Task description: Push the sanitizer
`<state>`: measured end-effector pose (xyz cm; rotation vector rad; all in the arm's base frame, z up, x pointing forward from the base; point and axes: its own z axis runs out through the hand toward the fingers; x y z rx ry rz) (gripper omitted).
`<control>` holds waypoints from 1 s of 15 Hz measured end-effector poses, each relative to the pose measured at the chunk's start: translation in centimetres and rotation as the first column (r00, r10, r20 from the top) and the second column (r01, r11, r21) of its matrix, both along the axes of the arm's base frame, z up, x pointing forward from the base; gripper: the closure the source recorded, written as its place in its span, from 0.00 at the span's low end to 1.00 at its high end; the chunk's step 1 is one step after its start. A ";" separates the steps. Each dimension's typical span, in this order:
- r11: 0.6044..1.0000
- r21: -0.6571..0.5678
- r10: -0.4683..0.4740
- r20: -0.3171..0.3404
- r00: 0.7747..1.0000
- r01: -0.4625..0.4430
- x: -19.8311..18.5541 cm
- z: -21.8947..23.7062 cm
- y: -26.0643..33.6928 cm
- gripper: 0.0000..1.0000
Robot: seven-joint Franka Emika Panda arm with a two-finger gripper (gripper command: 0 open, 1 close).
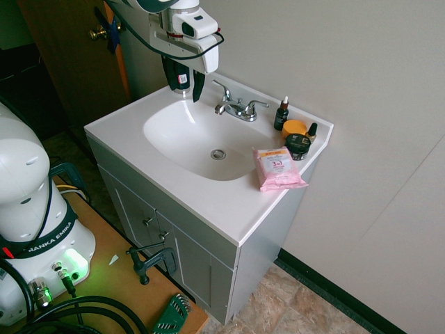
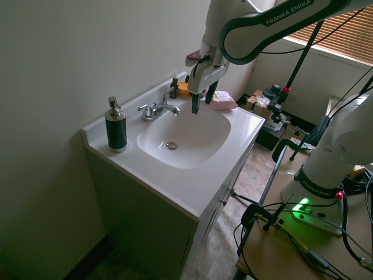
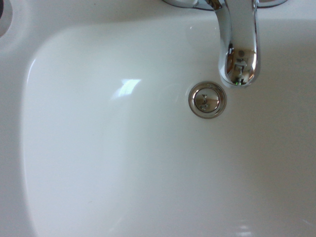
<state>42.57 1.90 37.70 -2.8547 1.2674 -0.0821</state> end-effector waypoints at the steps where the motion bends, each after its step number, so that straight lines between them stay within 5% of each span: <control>1: 1.000 0.002 0.000 0.000 1.000 0.000 0.0 0.0 0.0 0.00; 7: 0.998 -0.013 0.057 0.063 0.996 -0.056 2.9 4.9 3.2 0.00; 8: 0.997 -0.022 0.073 0.079 0.994 -0.071 4.3 6.6 4.9 1.00; 15: 0.987 -0.052 0.155 0.084 0.984 -0.151 12.4 12.0 14.8 1.00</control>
